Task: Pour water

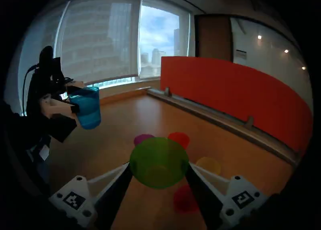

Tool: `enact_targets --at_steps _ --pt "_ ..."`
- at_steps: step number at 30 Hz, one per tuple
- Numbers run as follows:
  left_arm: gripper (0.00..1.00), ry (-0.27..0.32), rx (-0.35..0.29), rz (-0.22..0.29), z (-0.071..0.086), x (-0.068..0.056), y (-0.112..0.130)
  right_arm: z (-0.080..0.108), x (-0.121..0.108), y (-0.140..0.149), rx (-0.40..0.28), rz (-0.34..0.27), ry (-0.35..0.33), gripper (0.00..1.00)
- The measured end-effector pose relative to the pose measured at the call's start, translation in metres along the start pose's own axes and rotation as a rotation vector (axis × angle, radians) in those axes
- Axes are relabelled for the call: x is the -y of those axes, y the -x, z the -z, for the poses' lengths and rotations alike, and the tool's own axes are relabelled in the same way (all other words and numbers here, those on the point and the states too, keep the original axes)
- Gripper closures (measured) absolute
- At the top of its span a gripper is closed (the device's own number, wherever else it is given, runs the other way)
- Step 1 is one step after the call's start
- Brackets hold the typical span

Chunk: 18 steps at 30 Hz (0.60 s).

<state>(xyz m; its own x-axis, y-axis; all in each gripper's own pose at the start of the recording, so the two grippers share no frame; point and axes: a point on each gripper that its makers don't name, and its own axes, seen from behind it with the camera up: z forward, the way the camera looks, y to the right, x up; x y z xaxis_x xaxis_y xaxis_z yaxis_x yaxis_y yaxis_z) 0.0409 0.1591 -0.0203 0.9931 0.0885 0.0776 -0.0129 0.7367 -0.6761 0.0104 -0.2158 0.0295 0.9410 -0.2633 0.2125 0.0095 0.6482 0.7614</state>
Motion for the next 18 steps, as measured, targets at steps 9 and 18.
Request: enact_targets --at_steps 9,18 --pt "0.14 0.016 -0.013 -0.009 -0.003 -0.015 -0.008 0.021 0.002 -0.021 -0.117 0.004 0.015 0.09" --pt "0.14 0.026 -0.029 -0.013 -0.010 -0.027 -0.014 0.039 0.000 -0.039 -0.204 0.017 0.034 0.09"
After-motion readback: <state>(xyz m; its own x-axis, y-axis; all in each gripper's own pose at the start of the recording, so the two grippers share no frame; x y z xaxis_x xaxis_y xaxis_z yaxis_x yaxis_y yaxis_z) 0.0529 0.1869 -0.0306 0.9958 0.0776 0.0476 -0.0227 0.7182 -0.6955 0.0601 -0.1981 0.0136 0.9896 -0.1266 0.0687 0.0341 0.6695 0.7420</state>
